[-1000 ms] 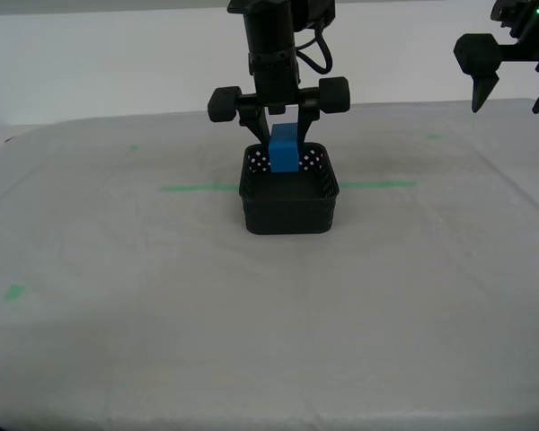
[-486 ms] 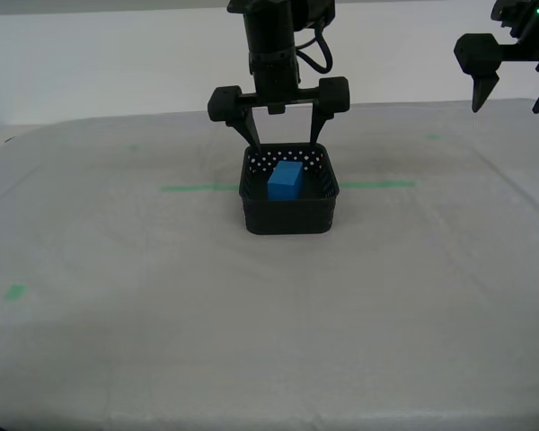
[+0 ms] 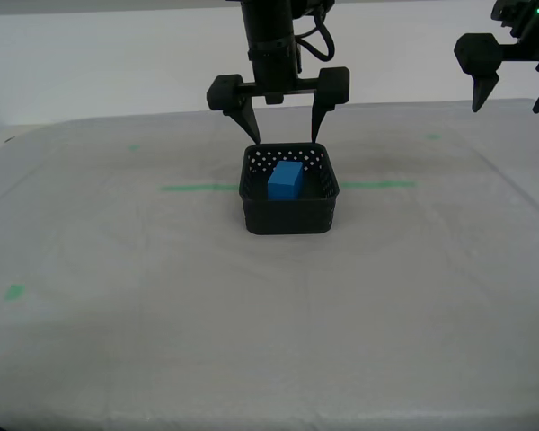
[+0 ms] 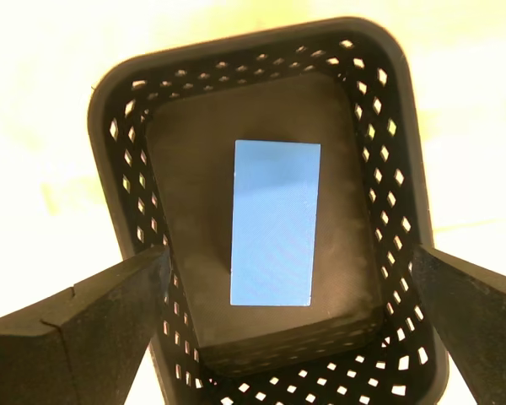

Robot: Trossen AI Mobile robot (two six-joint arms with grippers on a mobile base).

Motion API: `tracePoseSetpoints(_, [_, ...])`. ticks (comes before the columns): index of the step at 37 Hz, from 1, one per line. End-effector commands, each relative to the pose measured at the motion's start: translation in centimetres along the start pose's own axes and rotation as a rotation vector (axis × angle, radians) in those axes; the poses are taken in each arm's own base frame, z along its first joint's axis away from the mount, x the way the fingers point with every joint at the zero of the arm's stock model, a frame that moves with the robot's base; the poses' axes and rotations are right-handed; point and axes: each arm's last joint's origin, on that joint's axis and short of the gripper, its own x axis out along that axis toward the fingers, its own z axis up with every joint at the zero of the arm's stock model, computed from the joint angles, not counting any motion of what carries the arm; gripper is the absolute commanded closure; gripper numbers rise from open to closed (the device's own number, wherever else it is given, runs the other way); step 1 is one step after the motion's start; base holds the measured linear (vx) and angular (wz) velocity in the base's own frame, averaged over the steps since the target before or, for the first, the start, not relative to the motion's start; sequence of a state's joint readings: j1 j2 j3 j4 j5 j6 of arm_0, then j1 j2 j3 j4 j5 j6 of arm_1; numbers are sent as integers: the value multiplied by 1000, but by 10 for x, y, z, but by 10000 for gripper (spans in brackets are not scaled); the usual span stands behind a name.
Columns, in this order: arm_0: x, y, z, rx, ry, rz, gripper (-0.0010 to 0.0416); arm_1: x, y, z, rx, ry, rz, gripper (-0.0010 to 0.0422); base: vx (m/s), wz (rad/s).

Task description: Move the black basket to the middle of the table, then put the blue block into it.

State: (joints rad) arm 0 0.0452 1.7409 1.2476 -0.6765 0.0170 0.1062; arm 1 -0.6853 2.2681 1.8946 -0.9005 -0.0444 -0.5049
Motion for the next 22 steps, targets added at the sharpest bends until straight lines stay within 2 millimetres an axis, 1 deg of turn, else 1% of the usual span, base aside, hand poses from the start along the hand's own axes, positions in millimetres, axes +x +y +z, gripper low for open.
tracePoseSetpoints(1, [0, 0, 0, -1, -1, 0, 7, -5, 1, 1, 14, -10, 1, 10, 0, 0])
tracePoseSetpoints(3, [0, 0, 0, -1, -1, 0, 7, -9, 2, 1, 20, -11, 0, 15, 0, 0])
tracePoseSetpoints(7, [0, 0, 0, -1, -1, 0, 7, -16, 4, 0, 32, -4, 5, 9, 0, 0])
tracePoseSetpoints(10, [0, 0, 0, -1, -3, 1, 7, -21, 6, 0, 38, 0, 10, 14, 0, 0])
tracePoseSetpoints(22, [0, 0, 1, -1, -5, 1, 7, -50, 19, 3, 44, -24, 33, 12, 0, 0])
